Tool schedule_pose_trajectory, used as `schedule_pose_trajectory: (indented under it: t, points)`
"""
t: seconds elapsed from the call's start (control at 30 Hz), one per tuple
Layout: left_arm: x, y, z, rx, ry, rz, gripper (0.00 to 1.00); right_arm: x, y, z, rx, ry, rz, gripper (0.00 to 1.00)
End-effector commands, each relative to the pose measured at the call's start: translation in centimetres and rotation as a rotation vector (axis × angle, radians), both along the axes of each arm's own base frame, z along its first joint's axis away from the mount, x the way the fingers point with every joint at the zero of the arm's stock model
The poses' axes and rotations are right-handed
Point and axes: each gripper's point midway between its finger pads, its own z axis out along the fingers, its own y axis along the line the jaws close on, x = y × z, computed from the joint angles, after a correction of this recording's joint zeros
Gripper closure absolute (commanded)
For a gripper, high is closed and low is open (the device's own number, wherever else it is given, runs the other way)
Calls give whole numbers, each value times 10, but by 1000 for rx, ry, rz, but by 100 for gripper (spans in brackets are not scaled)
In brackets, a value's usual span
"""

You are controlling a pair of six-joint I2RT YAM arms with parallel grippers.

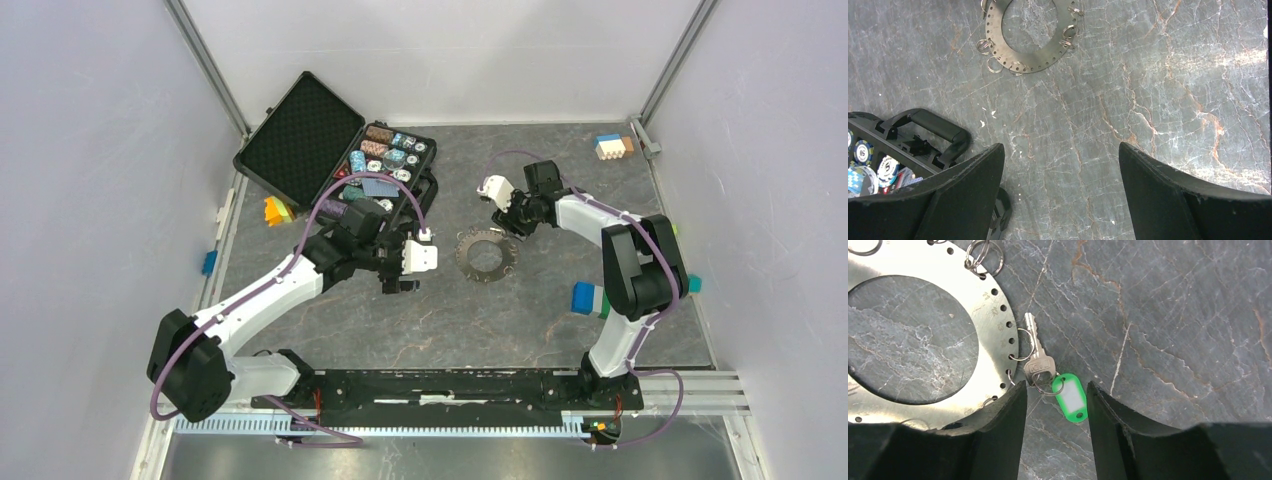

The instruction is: Put the keys on the keyring

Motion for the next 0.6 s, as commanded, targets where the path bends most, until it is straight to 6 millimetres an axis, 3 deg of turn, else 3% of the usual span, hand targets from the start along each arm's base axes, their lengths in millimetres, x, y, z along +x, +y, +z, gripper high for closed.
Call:
schedule_pose_trajectory:
  t: [0.0, 0.3, 0.57]
  points:
    - [-2, -1, 7, -27, -17, -10, 9, 26, 5, 20, 20, -80, -34, 48]
    - [-2, 1, 6, -23, -20, -7, 9, 31, 1, 16, 15, -82, -88, 49]
    - [-3, 1, 5, -21, -19, -9, 8, 21, 14, 33, 103, -94, -49, 49]
